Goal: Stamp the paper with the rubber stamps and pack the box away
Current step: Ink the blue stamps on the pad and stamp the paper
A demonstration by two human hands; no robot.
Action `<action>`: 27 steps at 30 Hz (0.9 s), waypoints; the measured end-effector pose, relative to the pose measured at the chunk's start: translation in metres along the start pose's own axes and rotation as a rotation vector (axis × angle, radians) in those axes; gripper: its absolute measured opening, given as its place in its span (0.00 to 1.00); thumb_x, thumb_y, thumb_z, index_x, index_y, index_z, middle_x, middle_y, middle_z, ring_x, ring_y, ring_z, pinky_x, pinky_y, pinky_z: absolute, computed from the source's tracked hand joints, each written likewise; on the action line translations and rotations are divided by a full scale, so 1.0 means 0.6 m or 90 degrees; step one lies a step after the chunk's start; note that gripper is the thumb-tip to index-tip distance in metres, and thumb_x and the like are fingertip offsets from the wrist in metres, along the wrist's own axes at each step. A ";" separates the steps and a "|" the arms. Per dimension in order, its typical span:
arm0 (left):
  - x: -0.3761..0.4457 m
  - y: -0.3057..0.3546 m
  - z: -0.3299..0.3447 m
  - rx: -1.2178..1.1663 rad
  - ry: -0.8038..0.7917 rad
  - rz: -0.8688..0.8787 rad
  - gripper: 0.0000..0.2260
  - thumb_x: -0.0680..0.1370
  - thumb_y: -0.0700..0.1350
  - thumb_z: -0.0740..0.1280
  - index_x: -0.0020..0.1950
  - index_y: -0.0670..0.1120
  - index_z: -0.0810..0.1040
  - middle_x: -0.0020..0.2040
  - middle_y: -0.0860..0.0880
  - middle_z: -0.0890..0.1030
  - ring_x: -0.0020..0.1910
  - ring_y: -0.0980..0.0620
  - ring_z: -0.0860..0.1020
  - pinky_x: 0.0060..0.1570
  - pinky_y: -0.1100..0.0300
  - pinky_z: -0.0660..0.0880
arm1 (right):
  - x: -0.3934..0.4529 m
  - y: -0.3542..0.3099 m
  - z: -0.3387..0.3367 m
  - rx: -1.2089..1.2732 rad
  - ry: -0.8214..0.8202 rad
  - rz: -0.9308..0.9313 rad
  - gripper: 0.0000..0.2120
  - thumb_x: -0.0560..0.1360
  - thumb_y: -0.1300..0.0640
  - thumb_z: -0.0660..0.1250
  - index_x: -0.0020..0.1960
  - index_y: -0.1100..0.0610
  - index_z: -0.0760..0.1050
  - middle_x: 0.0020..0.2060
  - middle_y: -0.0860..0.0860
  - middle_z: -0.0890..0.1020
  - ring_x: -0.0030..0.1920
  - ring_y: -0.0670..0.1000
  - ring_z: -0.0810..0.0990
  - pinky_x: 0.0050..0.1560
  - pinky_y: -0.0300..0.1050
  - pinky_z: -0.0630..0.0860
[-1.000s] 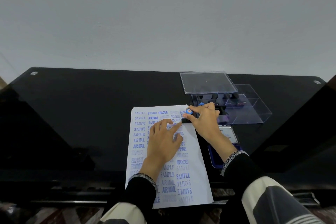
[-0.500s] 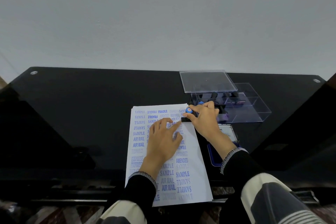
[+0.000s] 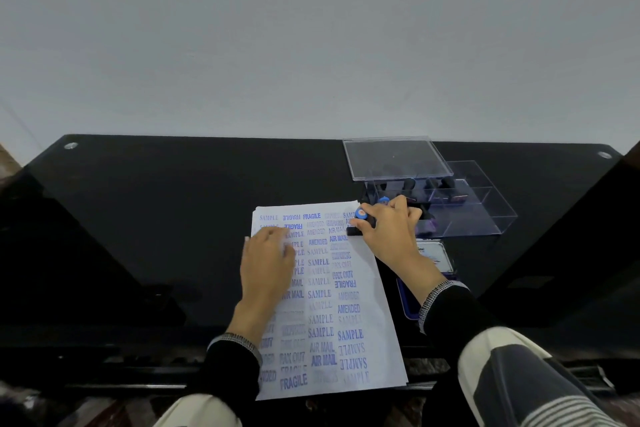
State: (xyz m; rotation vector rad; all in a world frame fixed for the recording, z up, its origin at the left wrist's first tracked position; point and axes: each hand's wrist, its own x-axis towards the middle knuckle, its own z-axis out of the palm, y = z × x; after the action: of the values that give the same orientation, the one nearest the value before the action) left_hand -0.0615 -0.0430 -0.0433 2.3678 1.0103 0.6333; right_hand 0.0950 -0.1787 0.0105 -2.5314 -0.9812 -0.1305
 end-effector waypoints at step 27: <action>0.004 -0.038 -0.004 0.060 -0.001 -0.055 0.23 0.80 0.53 0.60 0.73 0.46 0.67 0.75 0.49 0.65 0.75 0.51 0.59 0.75 0.53 0.50 | -0.001 0.004 0.017 -0.033 0.041 0.011 0.17 0.77 0.47 0.64 0.63 0.51 0.76 0.50 0.49 0.81 0.58 0.52 0.64 0.51 0.49 0.53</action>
State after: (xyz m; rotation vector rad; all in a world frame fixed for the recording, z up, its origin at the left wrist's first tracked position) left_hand -0.0735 -0.0268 -0.0545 2.3892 1.1582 0.5638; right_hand 0.0956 -0.1766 0.0001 -2.5646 -0.9426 -0.2327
